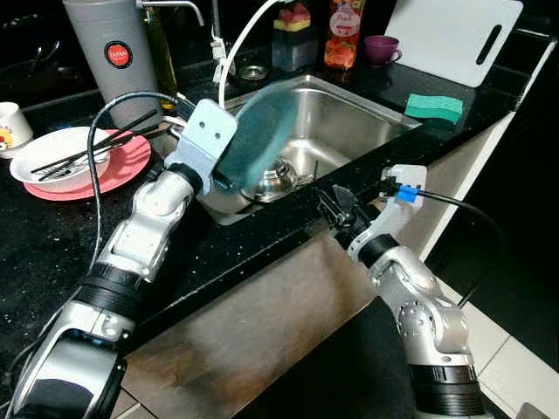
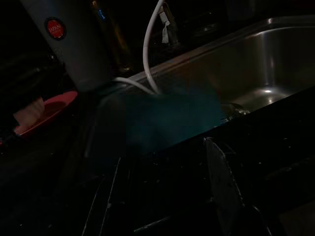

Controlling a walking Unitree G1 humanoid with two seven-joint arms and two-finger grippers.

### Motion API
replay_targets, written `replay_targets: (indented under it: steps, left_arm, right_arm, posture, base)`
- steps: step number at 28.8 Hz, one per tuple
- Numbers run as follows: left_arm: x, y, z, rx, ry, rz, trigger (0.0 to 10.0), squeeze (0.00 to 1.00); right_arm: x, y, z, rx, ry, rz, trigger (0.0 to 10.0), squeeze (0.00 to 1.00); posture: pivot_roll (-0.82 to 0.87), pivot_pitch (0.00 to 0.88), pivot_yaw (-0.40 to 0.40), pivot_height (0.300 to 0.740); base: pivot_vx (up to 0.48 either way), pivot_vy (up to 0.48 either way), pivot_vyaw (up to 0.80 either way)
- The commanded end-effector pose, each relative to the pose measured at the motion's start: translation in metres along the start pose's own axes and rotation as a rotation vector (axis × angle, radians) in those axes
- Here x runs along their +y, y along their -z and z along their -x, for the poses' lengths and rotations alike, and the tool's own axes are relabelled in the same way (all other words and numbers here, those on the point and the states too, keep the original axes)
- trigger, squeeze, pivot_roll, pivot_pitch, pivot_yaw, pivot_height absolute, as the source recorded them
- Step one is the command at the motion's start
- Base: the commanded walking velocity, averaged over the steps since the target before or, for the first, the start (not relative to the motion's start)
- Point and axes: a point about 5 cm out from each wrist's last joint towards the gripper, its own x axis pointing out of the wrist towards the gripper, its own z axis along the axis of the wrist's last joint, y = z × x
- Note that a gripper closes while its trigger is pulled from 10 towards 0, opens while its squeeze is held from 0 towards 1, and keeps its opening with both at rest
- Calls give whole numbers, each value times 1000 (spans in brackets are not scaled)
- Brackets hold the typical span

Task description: Kitchen organization

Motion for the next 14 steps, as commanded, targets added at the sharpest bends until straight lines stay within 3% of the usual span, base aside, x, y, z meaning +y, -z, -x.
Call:
replay_targets:
  steps: [1,6,10,13,14]
  left_arm:
    - [-1,8,3,19,6,0,10000,1000]
    - [-1,8,4,12,2,5,10000,1000]
    - [3,-1,4,-34,-24,70,10000,1000]
    - [6,-11,6,-90,-46,299,10000,1000]
    - [6,-15,8,-122,-33,401,10000,0]
  right_arm:
    - [5,-1,0,-3,-14,-1,10000,0]
    - [6,-1,-1,-4,-15,0,10000,0]
    - [6,-1,-1,-4,-20,1,10000,0]
    - [7,-1,-2,-7,-35,-1,10000,0]
    - [8,-1,-2,-8,-42,-1,10000,0]
  posture:
    - [1,0,65,740]
    - [3,0,65,740]
    - [6,0,65,740]
    - [7,0,65,740]
    - [11,0,64,740]
  base:
    - [0,0,0]
    - [0,0,0]
    - [0,0,0]
    - [0,0,0]
    - [0,0,0]
